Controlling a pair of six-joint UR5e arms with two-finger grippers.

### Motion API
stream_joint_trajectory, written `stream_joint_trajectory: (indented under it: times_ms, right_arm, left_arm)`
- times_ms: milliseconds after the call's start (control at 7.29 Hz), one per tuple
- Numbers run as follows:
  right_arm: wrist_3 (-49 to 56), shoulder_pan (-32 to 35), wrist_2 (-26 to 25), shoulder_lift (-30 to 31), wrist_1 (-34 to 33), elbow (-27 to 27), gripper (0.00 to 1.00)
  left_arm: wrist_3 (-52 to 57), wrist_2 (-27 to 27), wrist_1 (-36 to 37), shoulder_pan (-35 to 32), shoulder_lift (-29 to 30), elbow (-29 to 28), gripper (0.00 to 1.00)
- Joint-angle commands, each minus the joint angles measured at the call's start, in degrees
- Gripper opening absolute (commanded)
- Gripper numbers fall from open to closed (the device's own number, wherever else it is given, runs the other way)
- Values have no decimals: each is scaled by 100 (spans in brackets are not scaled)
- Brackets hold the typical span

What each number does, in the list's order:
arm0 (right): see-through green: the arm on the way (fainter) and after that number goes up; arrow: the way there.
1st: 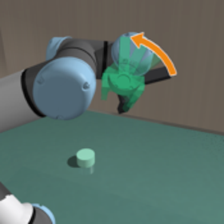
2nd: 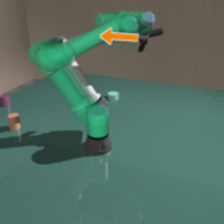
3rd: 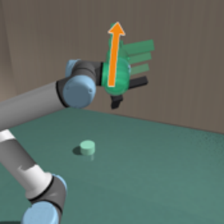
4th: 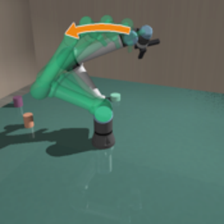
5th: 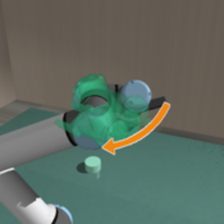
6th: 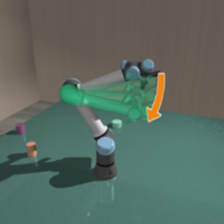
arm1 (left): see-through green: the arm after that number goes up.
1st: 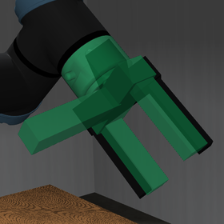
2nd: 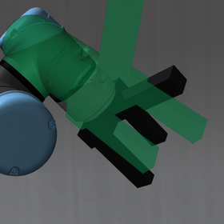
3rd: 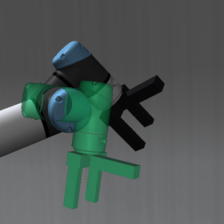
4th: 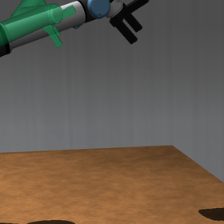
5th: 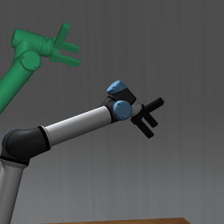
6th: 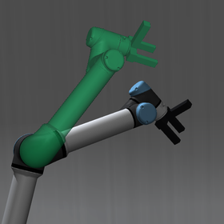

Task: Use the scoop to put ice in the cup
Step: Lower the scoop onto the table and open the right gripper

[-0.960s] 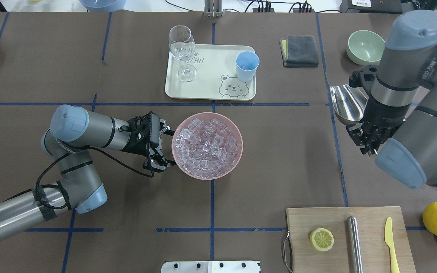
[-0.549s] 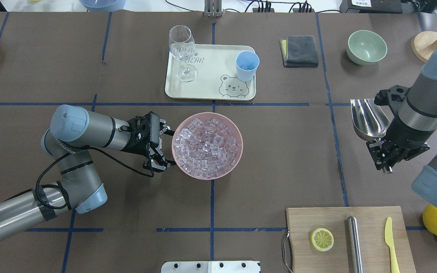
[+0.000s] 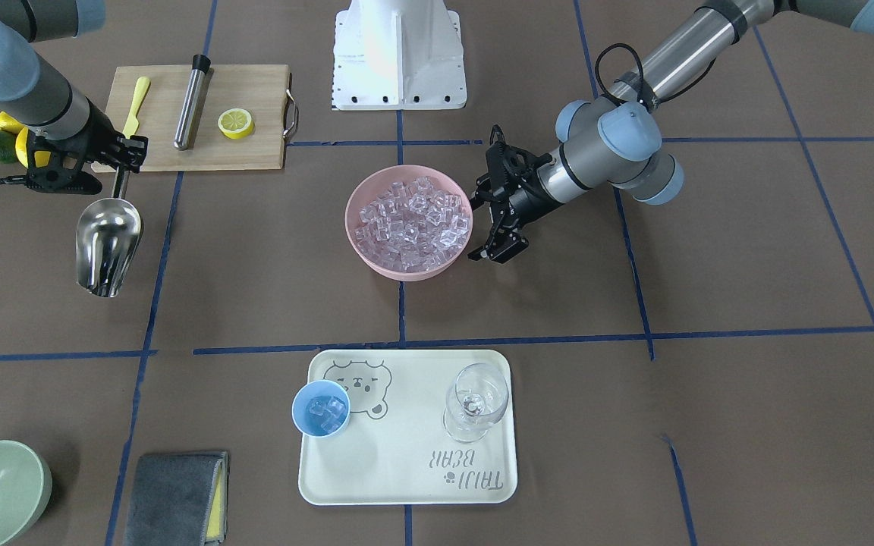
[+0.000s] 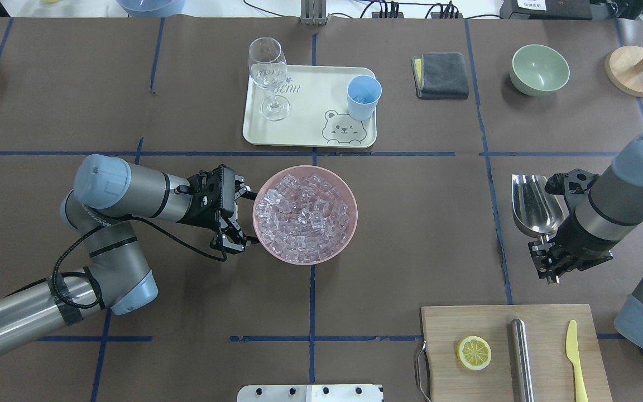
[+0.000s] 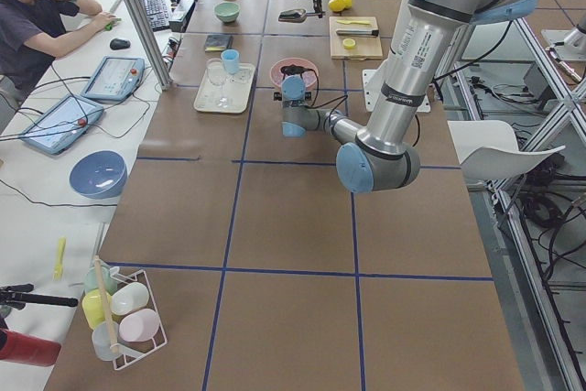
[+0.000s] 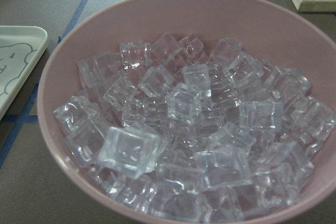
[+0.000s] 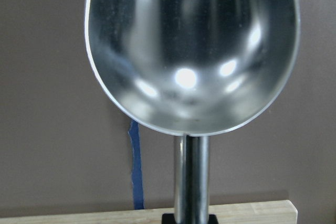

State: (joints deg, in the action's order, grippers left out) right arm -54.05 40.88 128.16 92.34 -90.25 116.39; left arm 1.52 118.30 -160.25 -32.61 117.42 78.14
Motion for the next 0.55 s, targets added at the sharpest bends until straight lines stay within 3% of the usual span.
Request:
stream_joint_trajectory:
  times_ms: [0, 412]
  right_arm:
    - [-35, -273, -133, 3, 270, -222, 0]
    - [-35, -414, -177, -50, 271, -257, 0]
  left_arm:
    - [-3, 0, 2, 0, 0, 0, 100]
    - [6, 0, 2, 0, 0, -9, 100]
